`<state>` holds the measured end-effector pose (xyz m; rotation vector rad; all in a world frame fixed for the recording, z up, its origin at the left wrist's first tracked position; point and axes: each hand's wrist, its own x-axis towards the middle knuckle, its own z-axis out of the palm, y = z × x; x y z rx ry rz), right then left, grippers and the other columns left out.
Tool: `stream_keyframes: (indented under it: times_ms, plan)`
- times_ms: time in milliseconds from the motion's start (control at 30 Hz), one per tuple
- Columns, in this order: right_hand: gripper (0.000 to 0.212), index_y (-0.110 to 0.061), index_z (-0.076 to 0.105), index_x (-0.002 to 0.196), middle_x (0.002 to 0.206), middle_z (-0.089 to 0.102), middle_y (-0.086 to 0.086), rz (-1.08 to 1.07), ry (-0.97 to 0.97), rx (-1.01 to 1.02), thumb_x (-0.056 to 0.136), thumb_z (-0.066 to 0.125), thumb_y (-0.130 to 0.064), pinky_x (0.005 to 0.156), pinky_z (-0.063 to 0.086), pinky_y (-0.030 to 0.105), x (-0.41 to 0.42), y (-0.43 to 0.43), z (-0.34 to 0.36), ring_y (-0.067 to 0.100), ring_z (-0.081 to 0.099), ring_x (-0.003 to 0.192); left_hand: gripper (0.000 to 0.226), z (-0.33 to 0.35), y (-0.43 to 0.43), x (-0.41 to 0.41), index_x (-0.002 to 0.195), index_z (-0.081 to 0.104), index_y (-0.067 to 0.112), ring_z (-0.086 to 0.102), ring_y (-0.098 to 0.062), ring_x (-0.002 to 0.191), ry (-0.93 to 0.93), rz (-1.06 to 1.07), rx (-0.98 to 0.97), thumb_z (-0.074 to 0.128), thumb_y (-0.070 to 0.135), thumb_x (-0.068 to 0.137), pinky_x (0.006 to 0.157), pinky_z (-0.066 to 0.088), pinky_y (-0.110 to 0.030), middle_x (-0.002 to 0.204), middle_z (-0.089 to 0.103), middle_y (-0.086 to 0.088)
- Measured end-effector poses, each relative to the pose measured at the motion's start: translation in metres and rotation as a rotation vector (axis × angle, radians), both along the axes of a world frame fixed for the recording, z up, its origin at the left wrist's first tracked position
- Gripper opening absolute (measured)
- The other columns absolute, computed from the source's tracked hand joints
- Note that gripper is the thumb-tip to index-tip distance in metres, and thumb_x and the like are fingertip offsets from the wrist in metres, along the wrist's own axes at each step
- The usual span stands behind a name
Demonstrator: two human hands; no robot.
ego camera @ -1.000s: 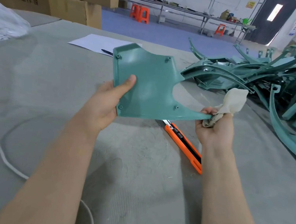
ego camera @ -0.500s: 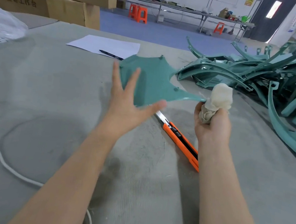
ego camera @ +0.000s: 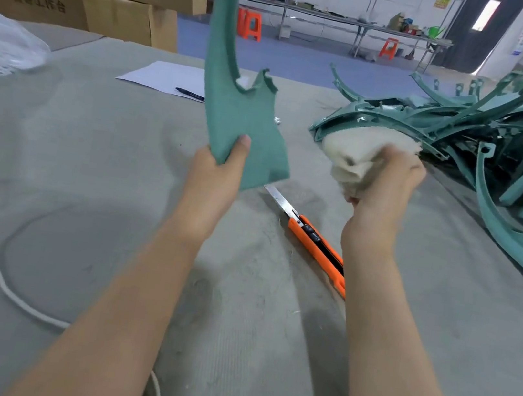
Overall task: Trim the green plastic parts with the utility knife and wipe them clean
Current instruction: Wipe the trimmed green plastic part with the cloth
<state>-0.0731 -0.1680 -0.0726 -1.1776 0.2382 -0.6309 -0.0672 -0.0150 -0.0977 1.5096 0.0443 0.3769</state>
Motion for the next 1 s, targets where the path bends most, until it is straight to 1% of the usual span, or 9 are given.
stream_keyframes:
  times_ms: [67,200,300,400,533,633,767,833,1000]
  plan:
    - [0.038,-0.022,0.033,0.109,0.105,0.05,0.005,0.028,-0.033,-0.166,0.075,0.049,-0.02,0.075,0.046,0.035,-0.003,0.007,-0.002,0.019,0.053,0.085,0.012,-0.001,0.0,0.002,0.091,0.066,0.029,0.068,-0.011,0.094,0.044,-0.187,-0.132,0.056,0.024,0.097,0.083,0.055,-0.036,0.092,0.073,0.013]
    - [0.043,-0.014,0.041,0.118,0.118,0.054,0.011,-0.067,-0.164,-0.565,0.081,0.054,0.003,0.097,0.046,0.036,-0.011,0.025,-0.009,0.021,0.057,0.104,0.014,-0.006,-0.004,-0.002,0.103,0.066,0.023,0.071,-0.009,0.082,0.129,-0.423,-0.166,0.052,0.026,0.098,0.066,0.057,-0.027,0.089,0.075,0.008]
    - [0.042,-0.002,0.051,0.126,0.13,0.051,0.016,-0.083,-0.196,-0.85,0.086,0.06,-0.002,0.109,0.032,0.028,-0.014,0.043,-0.017,0.027,0.046,0.125,0.032,-0.006,-0.013,-0.003,0.104,0.065,0.025,0.071,-0.004,0.085,0.149,-0.523,-0.249,0.037,0.039,0.102,0.066,0.055,-0.02,0.092,0.075,0.011]
    - [0.049,-0.007,0.034,0.147,0.158,0.024,0.011,0.146,-0.087,-1.137,0.102,0.043,-0.023,0.121,0.007,0.037,-0.019,0.069,-0.029,0.022,0.012,0.149,0.043,-0.006,-0.01,-0.003,0.108,0.061,0.028,0.067,0.004,0.092,0.097,-0.538,-0.426,0.021,0.044,0.105,0.071,0.052,-0.012,0.096,0.073,0.017]
    - [0.046,-0.016,0.035,0.148,0.159,0.023,-0.002,0.214,-0.135,-1.276,0.103,0.033,-0.025,0.121,0.002,0.039,-0.016,0.075,-0.035,0.014,0.011,0.149,0.059,-0.004,0.005,0.0,0.116,0.06,0.021,0.065,-0.006,0.107,0.096,-0.577,-0.622,0.018,0.059,0.099,0.084,0.053,-0.021,0.11,0.072,0.006]
    - [0.042,-0.016,0.044,0.144,0.157,0.03,0.0,0.05,-0.048,-1.294,0.103,0.038,-0.017,0.119,0.013,0.039,-0.007,0.061,-0.036,0.022,0.019,0.147,0.051,-0.006,-0.003,0.004,0.119,0.062,0.02,0.065,-0.011,0.108,0.112,-0.474,-0.441,0.027,0.052,0.101,0.088,0.053,-0.024,0.113,0.071,0.002]
    - [0.037,-0.025,0.057,0.134,0.145,0.034,0.011,-0.061,0.095,-1.12,0.1,0.045,-0.02,0.106,0.027,0.03,-0.002,0.046,-0.04,0.03,0.032,0.127,0.037,-0.009,-0.002,0.006,0.115,0.064,0.017,0.071,-0.013,0.093,0.128,-0.313,-0.315,0.038,0.039,0.103,0.07,0.056,-0.024,0.1,0.075,0.003]
    - [0.037,-0.025,0.058,0.133,0.139,0.041,0.009,-0.079,0.156,-1.199,0.099,0.045,-0.019,0.101,0.03,0.034,-0.002,0.044,-0.041,0.031,0.039,0.12,0.037,-0.009,0.0,0.009,0.113,0.065,0.018,0.071,-0.014,0.093,0.126,-0.261,-0.287,0.038,0.04,0.102,0.072,0.056,-0.027,0.101,0.075,0.002]
    - [0.037,-0.014,0.066,0.123,0.121,0.058,0.013,0.054,-0.138,-1.312,0.091,0.051,-0.005,0.084,0.042,0.044,-0.017,0.076,-0.042,0.036,0.049,0.097,0.04,-0.011,0.004,0.009,0.113,0.064,0.009,0.071,-0.016,0.09,0.111,-0.225,-0.364,0.037,0.037,0.103,0.07,0.055,-0.025,0.097,0.073,-0.005]
